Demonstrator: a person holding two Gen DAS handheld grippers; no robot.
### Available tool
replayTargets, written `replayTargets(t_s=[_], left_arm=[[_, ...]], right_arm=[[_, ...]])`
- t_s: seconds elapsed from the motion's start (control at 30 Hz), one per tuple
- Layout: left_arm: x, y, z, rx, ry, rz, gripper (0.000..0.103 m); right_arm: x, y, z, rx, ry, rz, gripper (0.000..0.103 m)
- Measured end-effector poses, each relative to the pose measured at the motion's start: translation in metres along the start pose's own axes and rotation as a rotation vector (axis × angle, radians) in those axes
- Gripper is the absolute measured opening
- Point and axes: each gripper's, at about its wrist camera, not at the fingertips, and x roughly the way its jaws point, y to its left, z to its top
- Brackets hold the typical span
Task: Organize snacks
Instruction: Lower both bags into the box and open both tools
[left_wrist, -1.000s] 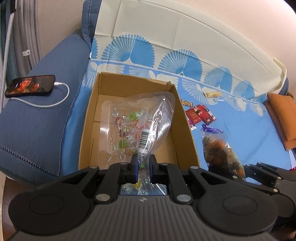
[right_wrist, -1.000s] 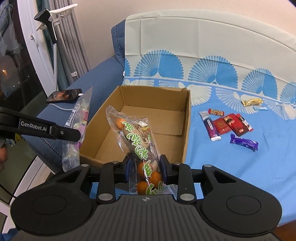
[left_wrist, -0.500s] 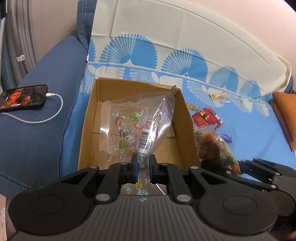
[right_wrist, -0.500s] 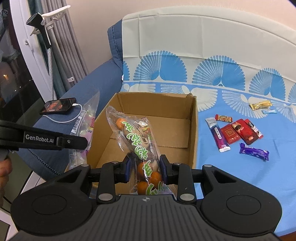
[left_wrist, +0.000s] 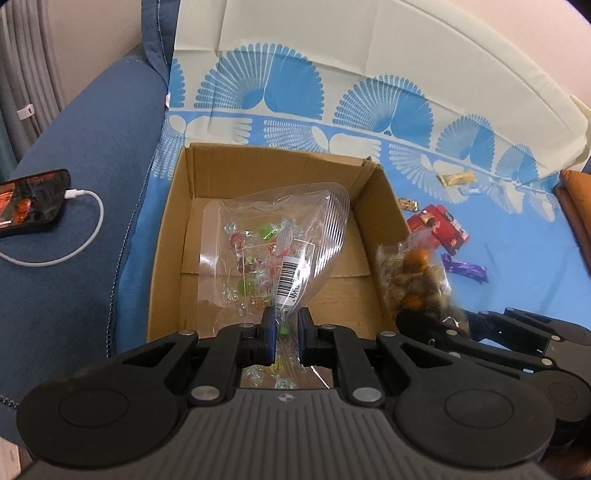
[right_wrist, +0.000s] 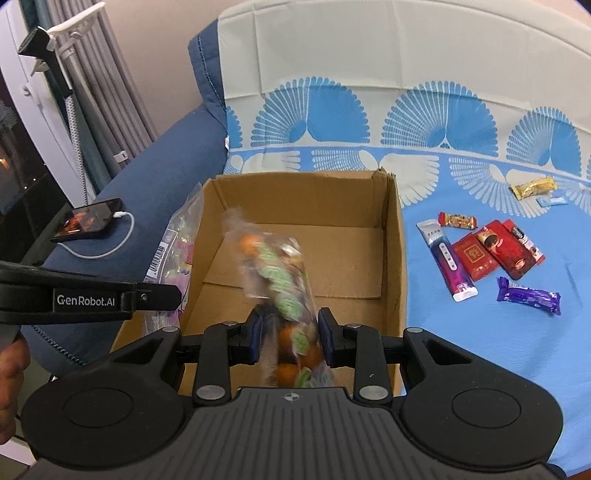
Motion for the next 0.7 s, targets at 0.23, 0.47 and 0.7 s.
replayTargets(t_s=[0.23, 0.47, 0.7], left_arm=[[0.038, 0.005, 0.007, 0.005, 0.046, 0.023, 0.014], [0.067, 0.01, 0.001, 0.05, 0.044, 0.138, 0.103], [0.042, 0.018, -0.021, 0.014, 0.059, 0.152, 0.103]], right_arm=[[0.026, 0.001, 0.009, -0.031, 0.004, 0.006, 0.01], [0.038, -0.009, 0.01, 0.013, 0.037, -0.042, 0.057], [0.027, -0.014, -0.009, 0.029, 0.083, -0.065, 0.067]])
